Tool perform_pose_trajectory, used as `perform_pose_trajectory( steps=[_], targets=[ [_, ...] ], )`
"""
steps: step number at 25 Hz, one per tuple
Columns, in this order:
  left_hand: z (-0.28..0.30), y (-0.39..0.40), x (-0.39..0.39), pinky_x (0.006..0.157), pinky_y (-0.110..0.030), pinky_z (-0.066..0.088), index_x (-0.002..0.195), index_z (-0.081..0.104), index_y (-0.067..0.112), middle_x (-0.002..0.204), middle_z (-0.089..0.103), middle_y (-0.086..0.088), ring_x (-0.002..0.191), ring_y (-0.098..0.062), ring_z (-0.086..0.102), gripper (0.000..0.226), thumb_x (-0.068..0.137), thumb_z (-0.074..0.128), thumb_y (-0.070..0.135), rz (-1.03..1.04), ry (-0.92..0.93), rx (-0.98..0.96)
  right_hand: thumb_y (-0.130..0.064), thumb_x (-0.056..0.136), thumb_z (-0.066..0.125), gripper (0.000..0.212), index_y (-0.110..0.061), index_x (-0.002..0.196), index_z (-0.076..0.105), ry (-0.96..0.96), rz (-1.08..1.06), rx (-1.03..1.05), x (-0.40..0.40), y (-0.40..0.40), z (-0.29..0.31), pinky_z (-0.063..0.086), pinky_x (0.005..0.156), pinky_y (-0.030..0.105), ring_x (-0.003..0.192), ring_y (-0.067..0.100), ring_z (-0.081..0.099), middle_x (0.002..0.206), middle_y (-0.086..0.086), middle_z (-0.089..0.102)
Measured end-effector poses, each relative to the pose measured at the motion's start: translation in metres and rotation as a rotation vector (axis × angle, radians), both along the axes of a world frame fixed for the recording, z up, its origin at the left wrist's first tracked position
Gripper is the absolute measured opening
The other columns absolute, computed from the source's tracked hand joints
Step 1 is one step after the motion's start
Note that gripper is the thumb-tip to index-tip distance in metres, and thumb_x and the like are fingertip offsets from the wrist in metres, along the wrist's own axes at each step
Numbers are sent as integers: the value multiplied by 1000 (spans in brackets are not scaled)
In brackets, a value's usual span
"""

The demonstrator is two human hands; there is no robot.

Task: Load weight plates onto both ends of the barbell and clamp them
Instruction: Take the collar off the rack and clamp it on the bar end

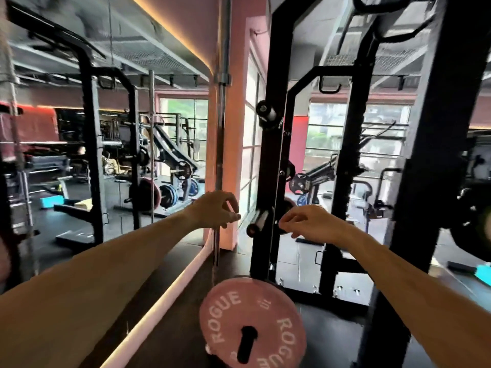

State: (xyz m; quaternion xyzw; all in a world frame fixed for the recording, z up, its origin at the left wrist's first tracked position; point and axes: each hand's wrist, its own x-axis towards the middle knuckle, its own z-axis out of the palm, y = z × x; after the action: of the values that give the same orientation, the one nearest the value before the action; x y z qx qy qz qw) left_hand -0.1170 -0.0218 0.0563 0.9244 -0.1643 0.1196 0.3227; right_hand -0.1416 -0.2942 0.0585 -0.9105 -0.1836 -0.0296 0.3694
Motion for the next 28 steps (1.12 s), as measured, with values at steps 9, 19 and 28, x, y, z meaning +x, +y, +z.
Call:
perform_pose_trajectory(
  steps=[9,19,28],
  targets=[
    [11,32,83,48,-26,56,87,66,25,73,74,2,63,-13,75,10,86,77,24,-133,-30,-108,-27,94,70,12,-18,101,74,-39,-96,13,61,39,15,48,54,10,77,14,71,96,5,75],
    [80,-13,211,52,-30,58,105,63,26,107,68,-6,73,-20,74,15,100,56,38,-169,12,-622,-37,99,62,28,-13,107,72,-153,-188,261,179,17,72,55,77,34,82,19,72,104,13,76],
    [144,-39,319,55,-36,60,115,52,54,128,58,7,99,-25,69,24,98,39,64,-275,-31,-747,-39,107,39,39,-29,145,42,-174,-109,502,279,30,146,56,90,47,113,41,66,133,21,59]
  ],
)
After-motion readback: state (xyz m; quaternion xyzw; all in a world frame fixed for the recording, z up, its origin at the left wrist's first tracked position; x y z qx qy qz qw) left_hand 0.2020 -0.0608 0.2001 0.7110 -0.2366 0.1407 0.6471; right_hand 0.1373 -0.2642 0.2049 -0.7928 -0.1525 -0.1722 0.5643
